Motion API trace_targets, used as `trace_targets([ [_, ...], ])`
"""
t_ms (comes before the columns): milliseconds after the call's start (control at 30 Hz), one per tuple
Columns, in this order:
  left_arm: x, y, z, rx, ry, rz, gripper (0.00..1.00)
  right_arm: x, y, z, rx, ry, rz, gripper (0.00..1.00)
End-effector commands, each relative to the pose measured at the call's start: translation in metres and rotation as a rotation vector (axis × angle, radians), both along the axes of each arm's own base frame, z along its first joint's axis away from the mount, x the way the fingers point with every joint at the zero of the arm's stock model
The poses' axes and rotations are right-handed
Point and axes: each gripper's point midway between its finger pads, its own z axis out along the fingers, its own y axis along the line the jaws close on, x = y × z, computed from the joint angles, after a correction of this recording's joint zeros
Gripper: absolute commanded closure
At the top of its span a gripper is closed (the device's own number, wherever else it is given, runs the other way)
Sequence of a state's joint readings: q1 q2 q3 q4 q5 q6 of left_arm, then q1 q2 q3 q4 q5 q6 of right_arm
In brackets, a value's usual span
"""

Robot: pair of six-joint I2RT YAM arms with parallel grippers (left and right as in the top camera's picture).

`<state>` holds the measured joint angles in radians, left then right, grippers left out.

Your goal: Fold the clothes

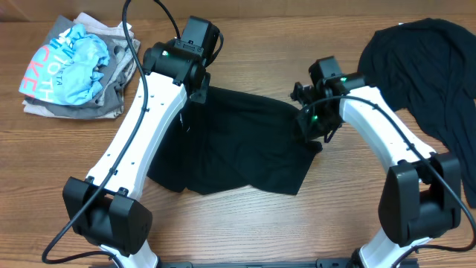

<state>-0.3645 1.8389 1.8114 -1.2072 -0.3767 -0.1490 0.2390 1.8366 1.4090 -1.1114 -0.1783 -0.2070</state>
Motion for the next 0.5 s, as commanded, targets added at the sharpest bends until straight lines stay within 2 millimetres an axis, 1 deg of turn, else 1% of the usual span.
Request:
trace_targets([
  [0,0.003,0.001,0.0,-0.003,0.001,-0.009,0.96,0.017,-0.001,0.029,0.013,-0.076,-0.012,0.96],
  [67,0.003,0.001,0.0,-0.003,0.001,-0.009,0.96,0.019,-0.001,0.041,0.014,-0.08,-0.015,0.96],
  [100,0.003,0.001,0.0,-0.003,0.001,-0.009,0.96,0.023,0.0,0.057,0.02,-0.09,-0.038,0.96],
  [200,0.002,0.001,0.001,-0.002,0.0,-0.008,0.96,0.031,0.002,0.097,0.043,-0.132,-0.09,0.96],
  [233,0.002,0.002,0.003,0.002,-0.003,-0.006,0.96,0.032,0.002,0.107,0.049,-0.147,-0.1,0.96],
  [300,0.0,0.005,0.012,0.012,-0.015,-0.001,0.96,0.035,0.001,0.142,0.069,-0.205,-0.14,0.96],
  [333,-0.002,0.007,0.021,0.013,-0.029,0.002,0.96,0.035,-0.001,0.161,0.082,-0.239,-0.157,0.96],
  [400,-0.005,0.008,0.041,0.001,-0.06,0.002,0.96,0.034,-0.008,0.19,0.099,-0.296,-0.198,0.96],
  [433,-0.009,0.01,0.059,-0.011,-0.093,0.002,0.96,0.031,-0.014,0.207,0.104,-0.333,-0.228,0.96],
  [467,-0.011,0.01,0.067,-0.017,-0.108,0.002,0.96,0.028,-0.018,0.215,0.106,-0.352,-0.235,0.96],
])
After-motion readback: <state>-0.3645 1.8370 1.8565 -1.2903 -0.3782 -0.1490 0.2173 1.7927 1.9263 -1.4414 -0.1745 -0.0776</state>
